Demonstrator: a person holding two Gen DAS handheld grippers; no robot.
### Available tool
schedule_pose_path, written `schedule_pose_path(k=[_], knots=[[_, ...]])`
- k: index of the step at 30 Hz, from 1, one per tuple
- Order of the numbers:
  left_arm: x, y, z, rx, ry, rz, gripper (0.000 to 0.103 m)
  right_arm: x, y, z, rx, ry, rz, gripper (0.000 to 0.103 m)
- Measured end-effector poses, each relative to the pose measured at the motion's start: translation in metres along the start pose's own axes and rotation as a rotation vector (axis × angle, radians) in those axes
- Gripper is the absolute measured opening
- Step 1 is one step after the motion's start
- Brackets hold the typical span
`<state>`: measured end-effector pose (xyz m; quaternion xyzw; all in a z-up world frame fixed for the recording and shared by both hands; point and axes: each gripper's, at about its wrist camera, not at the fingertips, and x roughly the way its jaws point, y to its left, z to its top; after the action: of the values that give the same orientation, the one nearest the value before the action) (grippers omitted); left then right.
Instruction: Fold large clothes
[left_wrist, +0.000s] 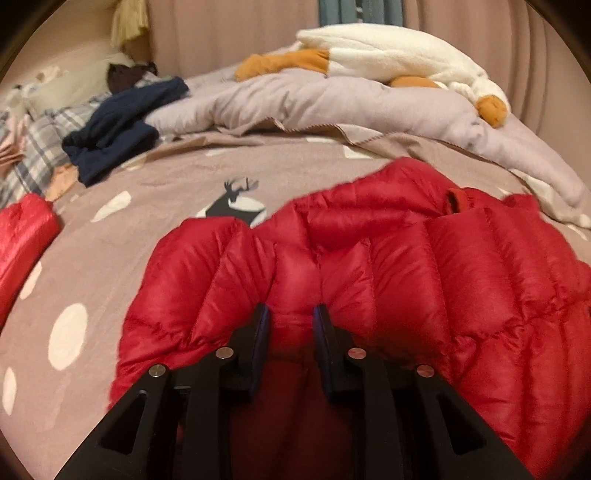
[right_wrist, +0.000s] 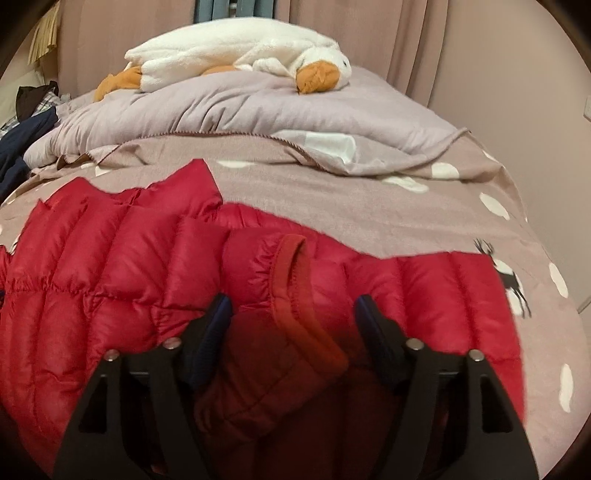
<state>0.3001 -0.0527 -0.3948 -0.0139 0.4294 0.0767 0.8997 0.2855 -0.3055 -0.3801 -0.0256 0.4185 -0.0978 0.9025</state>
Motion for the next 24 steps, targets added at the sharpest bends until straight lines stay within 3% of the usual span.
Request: schedule_pose_path(k=[2,5,6,9,13,16,18,20,22,23,24], knots=[[-0.015,0.012,-0.003,-0.020,0.029,-0.060,0.034,-0.015,-0.006,-0.003,0.009,0.025,0.004,0.085],[-0.040,0.041,-0.010,-0.138,0.066,-0.141,0.066,-0.043,-0.018,-0.014,0.014,0.029,0.015,0.090],[-0.053,0.054,-0.016,-0.194,0.064,-0.153,0.070,-0.058,-0.025,-0.020,0.028,0.020,0.020,0.092],[-0.077,0.079,-0.029,-0.244,0.065,-0.110,0.070,-0.088,-0.041,-0.033,0.050,-0.002,0.009,0.097],[-0.086,0.099,-0.049,-0.234,0.096,-0.068,0.070,-0.114,-0.067,-0.050,0.124,0.002,-0.004,0.103],[-0.074,0.111,-0.067,-0.286,0.187,-0.113,0.070,-0.116,-0.081,-0.074,0.195,0.039,0.026,0.103],[-0.059,0.113,-0.080,-0.326,0.280,-0.196,0.070,-0.104,-0.084,-0.093,0.235,0.119,0.065,0.102],[-0.057,0.106,-0.085,-0.244,0.271,-0.206,0.070,-0.094,-0.083,-0.107,0.271,0.164,0.091,0.101],[-0.058,0.103,-0.084,-0.223,0.281,-0.218,0.070,-0.078,-0.081,-0.124,0.331,0.224,0.163,0.088],[-0.058,0.104,-0.084,-0.228,0.286,-0.236,0.065,-0.072,-0.078,-0.132,0.360,0.229,0.181,0.088],[-0.058,0.106,-0.084,-0.244,0.291,-0.267,0.051,-0.075,-0.073,-0.133,0.340,0.195,0.154,0.079]])
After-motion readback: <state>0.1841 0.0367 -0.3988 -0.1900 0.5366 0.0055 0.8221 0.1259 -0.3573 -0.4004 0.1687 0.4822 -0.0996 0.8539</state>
